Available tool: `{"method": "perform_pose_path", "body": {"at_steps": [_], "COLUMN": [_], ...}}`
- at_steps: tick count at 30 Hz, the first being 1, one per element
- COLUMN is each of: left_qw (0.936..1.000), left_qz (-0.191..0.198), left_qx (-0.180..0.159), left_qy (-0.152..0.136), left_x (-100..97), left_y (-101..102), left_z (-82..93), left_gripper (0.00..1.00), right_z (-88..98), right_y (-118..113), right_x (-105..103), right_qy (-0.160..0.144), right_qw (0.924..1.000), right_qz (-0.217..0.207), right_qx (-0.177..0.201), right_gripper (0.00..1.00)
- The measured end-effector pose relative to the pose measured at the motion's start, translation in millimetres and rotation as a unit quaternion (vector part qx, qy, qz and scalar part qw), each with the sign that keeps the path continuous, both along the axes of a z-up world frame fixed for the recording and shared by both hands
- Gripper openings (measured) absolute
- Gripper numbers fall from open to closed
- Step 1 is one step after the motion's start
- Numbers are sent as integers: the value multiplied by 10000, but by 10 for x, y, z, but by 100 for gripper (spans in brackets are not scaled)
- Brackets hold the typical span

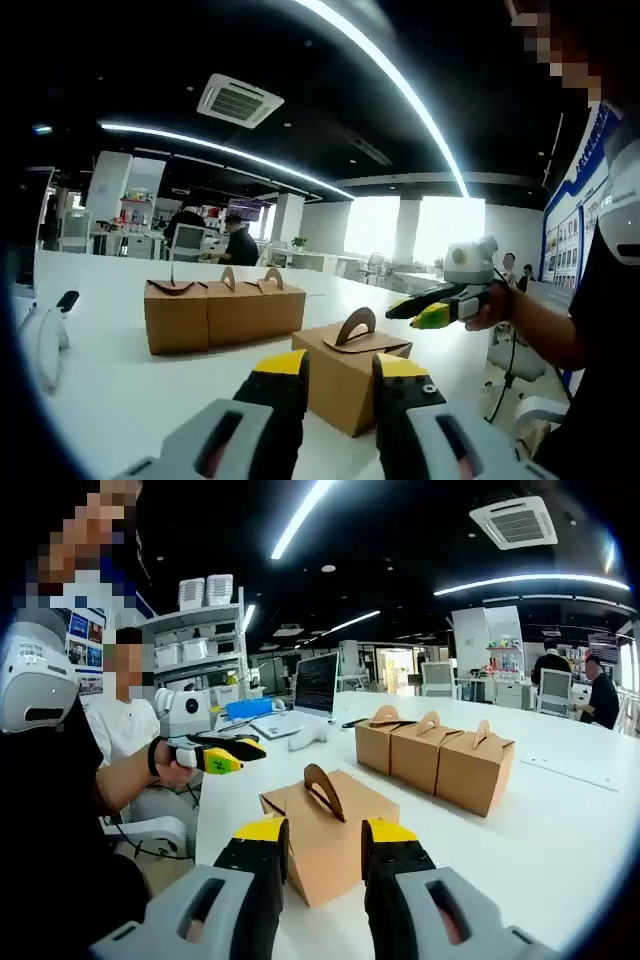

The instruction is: Pick up one paper box from the group, open the paper box, and remove the item inside

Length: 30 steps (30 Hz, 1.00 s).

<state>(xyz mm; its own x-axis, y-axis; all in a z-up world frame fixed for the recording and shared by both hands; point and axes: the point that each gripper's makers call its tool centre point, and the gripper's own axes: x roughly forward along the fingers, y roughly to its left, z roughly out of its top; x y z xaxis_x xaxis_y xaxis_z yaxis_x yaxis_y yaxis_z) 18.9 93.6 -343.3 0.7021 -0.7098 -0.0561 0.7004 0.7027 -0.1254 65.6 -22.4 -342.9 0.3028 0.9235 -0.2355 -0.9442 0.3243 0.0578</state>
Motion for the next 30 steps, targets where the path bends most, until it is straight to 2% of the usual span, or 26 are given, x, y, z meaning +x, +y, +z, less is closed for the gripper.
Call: {"method": "perform_pose_path", "body": {"at_steps": [3, 5, 6, 7, 8, 10, 12, 14, 19, 22, 24, 25, 29, 30], "left_qw": [9993, 9985, 9978, 9958, 9934, 9942, 9937, 9906, 9778, 9663, 9545, 9506, 9489, 9412], "left_qz": [-319, -530, -661, -774, -932, -1063, -1064, -1177, -1615, -1938, -2324, -2422, -2459, -2653], "left_qx": [32, -15, -92, -262, -325, -6, 310, 682, 1337, 1693, 1853, 1918, 1955, 2074], "left_qy": [-171, -137, -5, 414, 588, 161, 137, -109, -45, -34, 246, 305, 306, 264], "left_x": [65, 102, 115, 125, 141, 198, 250, 293, 391, 480, 450, 449, 452, 579], "left_y": [-38, -60, -76, -84, -93, -73, -48, -70, -215, -328, -365, -365, -365, -402], "left_z": [66, 120, 140, 130, 134, 183, 169, 166, 57, -23, -127, -154, -164, -142], "left_gripper": [36, 38, 41, 45, 47, 47, 47, 47, 53, 54, 53, 53, 53, 53], "right_z": [36, 44, 40, 28, 14, -4, 0, 15, 20, 2, -32, -40, -43, -54], "right_y": [34, 65, 75, 91, 98, 102, 100, 99, 71, 70, 74, 72, 71, 28], "right_x": [0, -19, -22, -22, -15, -8, -3, 3, 84, 117, 139, 143, 144, 150], "right_qy": [-89, -140, -152, -147, -131, -110, -135, -144, -143, -114, -77, -70, -67, -40], "right_qw": [9999, 9998, 9998, 9997, 9998, 9998, 9997, 9997, 9997, 9998, 9998, 9998, 9998, 9999], "right_qz": [50, 123, 150, 164, 164, 156, 165, 184, 154, 149, 146, 145, 145, 134], "right_qx": [-14, -23, -29, -41, -59, -108, -131, -115, -108, -74, -78, -83, -85, -65], "right_gripper": [30, 30, 30, 30, 30, 30, 30, 30, 30, 30, 30, 30, 30, 30]}}
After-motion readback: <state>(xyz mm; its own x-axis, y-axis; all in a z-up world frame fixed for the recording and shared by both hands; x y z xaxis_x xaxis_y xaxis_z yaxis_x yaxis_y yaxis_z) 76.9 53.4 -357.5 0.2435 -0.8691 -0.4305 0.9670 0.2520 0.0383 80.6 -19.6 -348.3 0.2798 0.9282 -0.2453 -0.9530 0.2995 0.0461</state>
